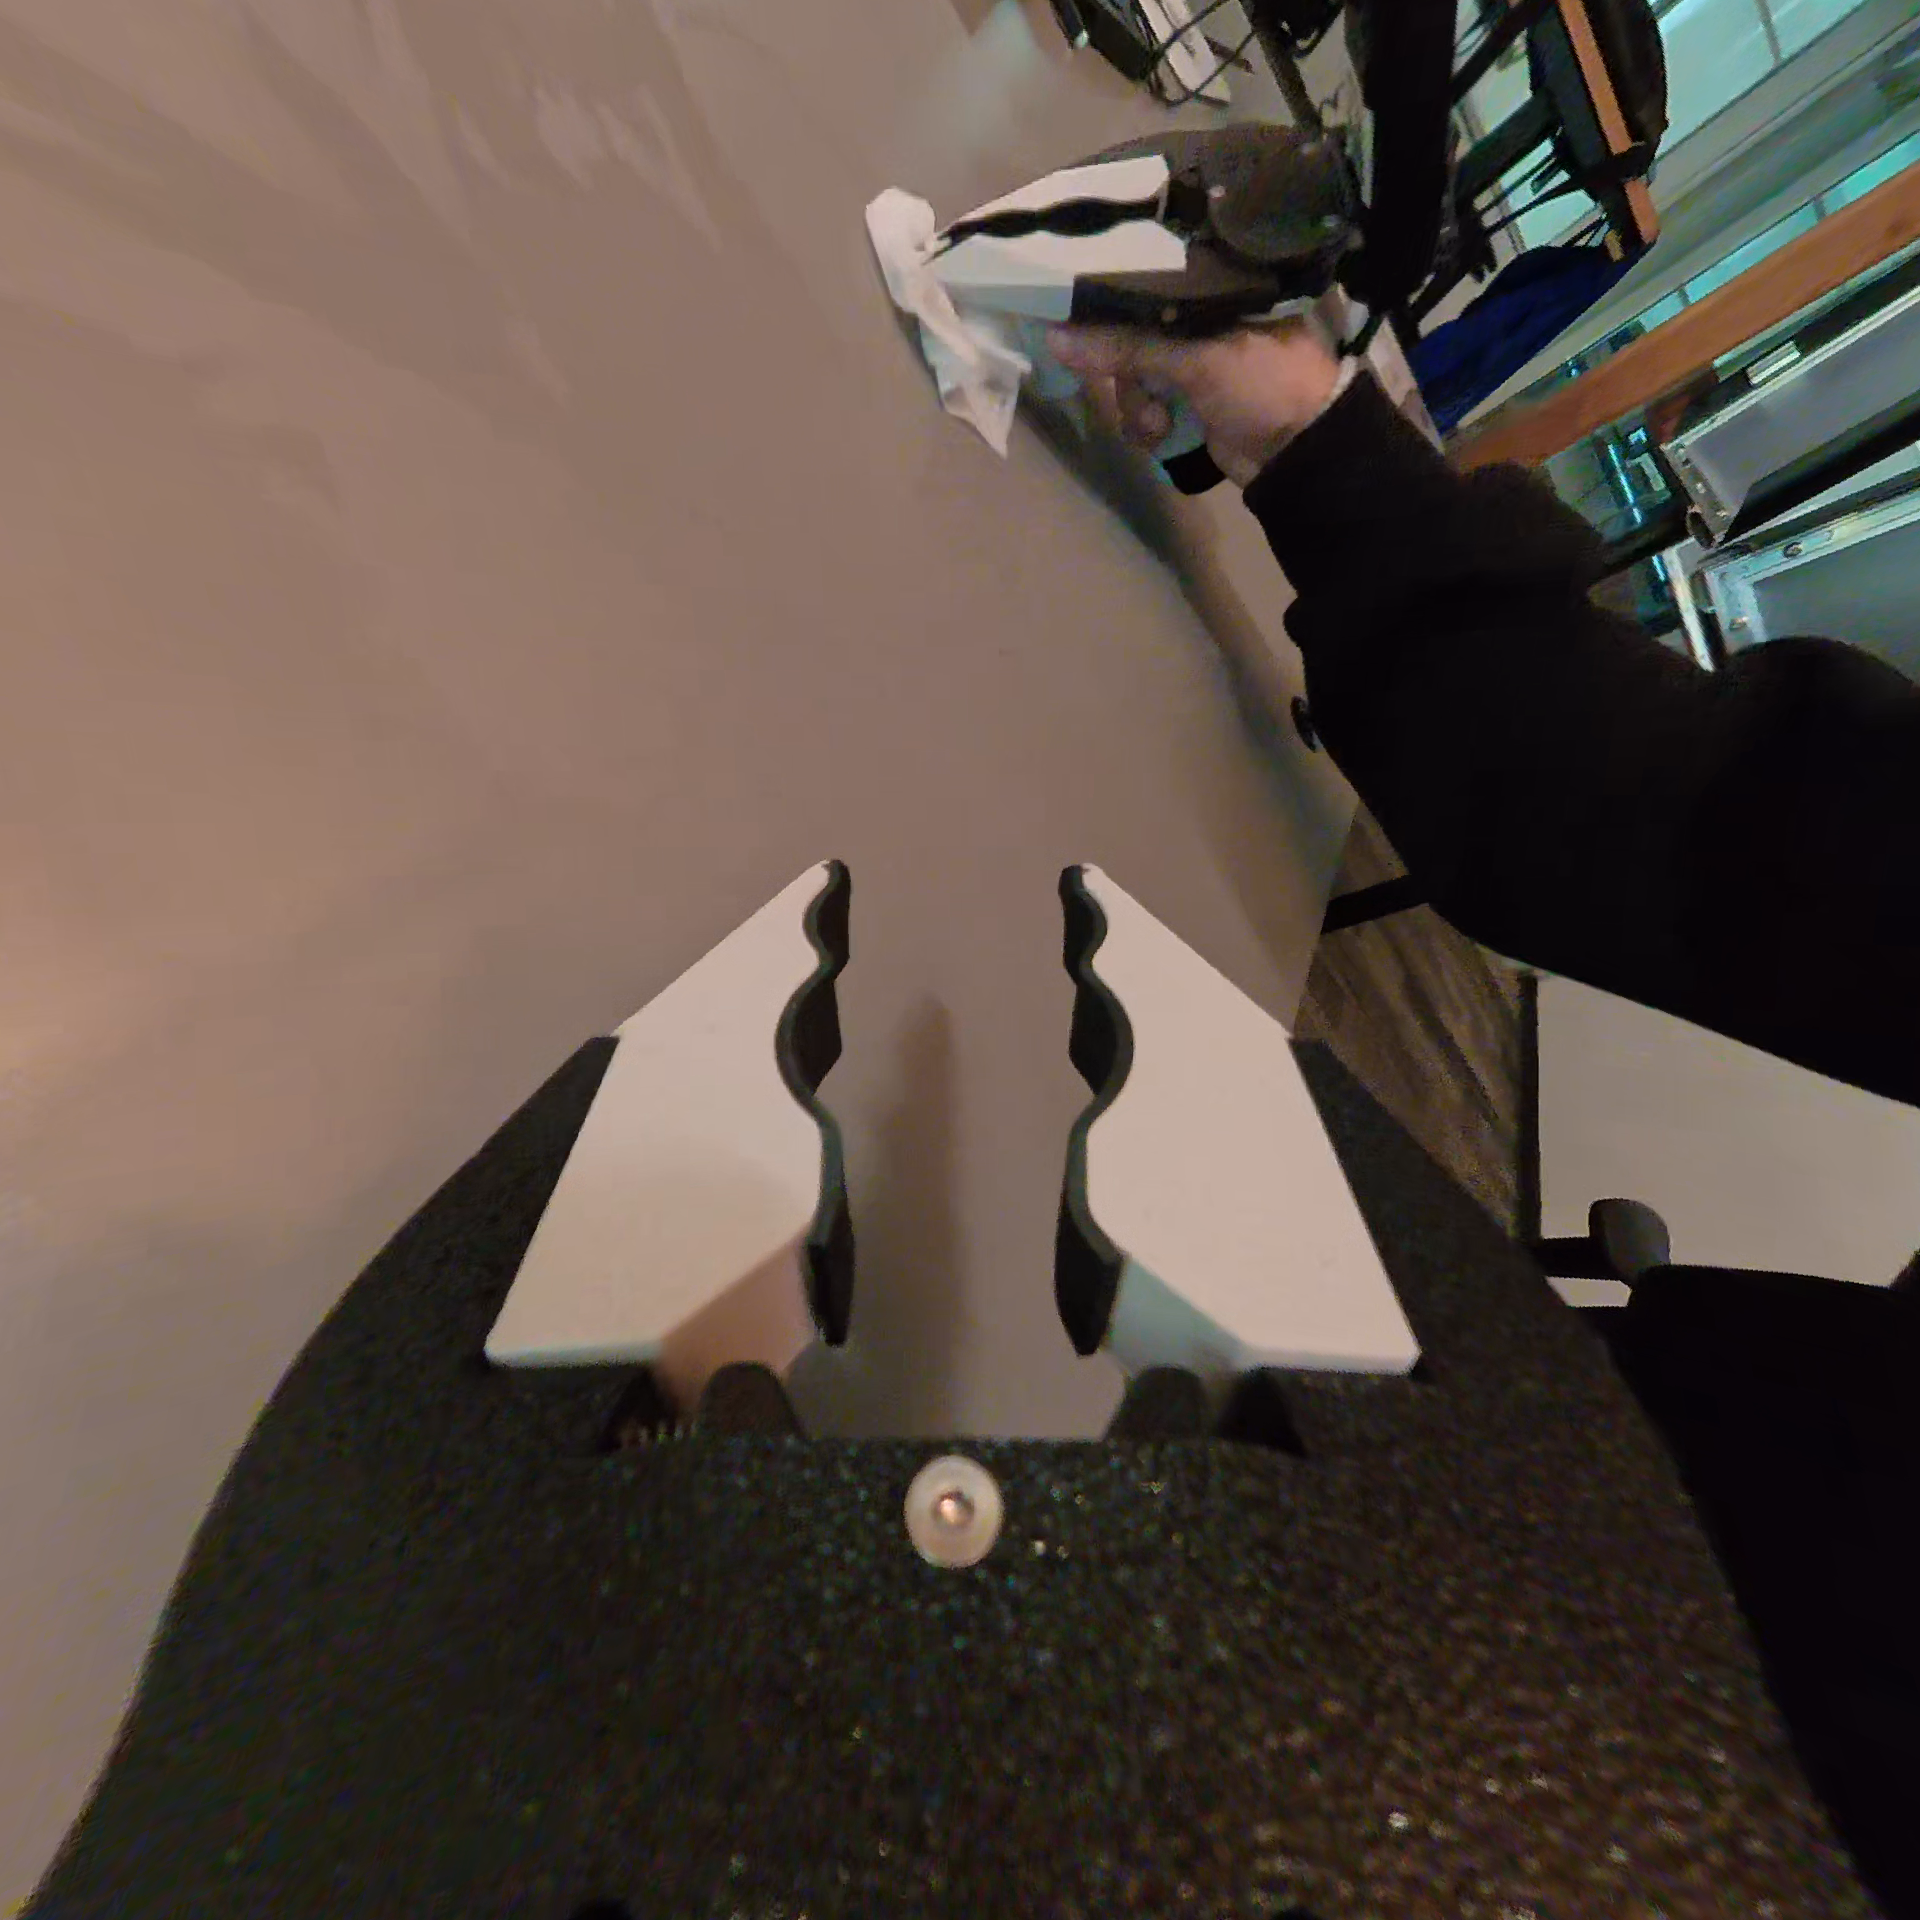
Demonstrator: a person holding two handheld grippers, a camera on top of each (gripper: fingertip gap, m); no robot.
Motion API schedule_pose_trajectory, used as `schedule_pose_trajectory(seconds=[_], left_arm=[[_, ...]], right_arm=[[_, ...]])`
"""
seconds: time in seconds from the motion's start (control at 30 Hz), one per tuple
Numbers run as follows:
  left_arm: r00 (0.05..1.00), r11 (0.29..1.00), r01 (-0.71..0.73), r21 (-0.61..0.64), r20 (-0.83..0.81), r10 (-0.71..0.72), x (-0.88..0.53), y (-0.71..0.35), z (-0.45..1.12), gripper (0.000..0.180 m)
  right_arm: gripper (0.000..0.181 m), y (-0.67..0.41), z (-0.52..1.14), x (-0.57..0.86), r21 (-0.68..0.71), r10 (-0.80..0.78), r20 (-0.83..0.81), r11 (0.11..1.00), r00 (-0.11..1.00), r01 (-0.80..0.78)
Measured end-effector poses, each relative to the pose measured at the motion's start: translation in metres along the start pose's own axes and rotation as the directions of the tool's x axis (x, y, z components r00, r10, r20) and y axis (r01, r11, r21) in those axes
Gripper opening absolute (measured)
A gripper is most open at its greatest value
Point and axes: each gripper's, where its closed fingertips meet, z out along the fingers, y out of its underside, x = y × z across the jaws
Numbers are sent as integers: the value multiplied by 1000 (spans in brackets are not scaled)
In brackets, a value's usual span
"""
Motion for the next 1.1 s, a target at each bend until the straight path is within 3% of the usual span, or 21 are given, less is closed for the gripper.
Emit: schedule_pose_trajectory(seconds=[0.07,0.17,0.23,0.3,0.37,0.43,0.53,0.6,0.63,0.73,0.8,0.93,1.0,1.1], left_arm=[[1000,1000,-5,5,11,5,-1,-1,-3,39],[1000,1000,10,25,6,-11,3,-1,-7,39],[1000,1000,14,27,9,-14,3,0,-8,39],[1000,1000,4,25,17,-5,2,0,-11,39],[999,1000,3,25,33,-4,-1,1,-14,39],[999,999,19,44,41,-21,0,2,-18,38],[998,998,39,55,39,-42,9,8,-20,38],[998,998,34,47,51,-37,13,14,-21,38],[998,998,34,44,54,-37,14,17,-20,38],[997,998,36,46,66,-39,16,20,-21,38],[996,997,38,60,77,-43,21,22,-23,38],[996,996,53,73,71,-58,39,32,-29,38],[996,997,29,66,80,-35,47,38,-34,39],[995,998,2,70,103,-9,51,50,-47,39]], right_arm=[[3,0,-1,-1,55,133,46,989,990,-136],[3,11,-12,-66,20,-70,85,997,994,68],[3,18,-20,-65,-45,-234,-1,971,972,234],[3,21,-23,-23,-99,-197,-106,977,975,187],[3,20,-22,-18,-68,-60,-81,996,995,54],[3,23,-25,-64,-69,-168,-29,984,985,166],[3,30,-36,-176,-27,-184,183,981,966,192],[3,30,-37,-191,12,-303,155,952,940,305],[3,28,-34,-185,13,-277,182,960,943,279],[2,15,-19,-105,-6,-204,-4,979,979,204],[2,14,-19,-102,-1,-44,41,999,998,44],[3,29,-36,-210,-4,-225,208,973,952,231],[3,32,-39,-207,-15,-344,129,937,930,349],[3,28,-33,-119,-96,-270,-107,961,957,260]])
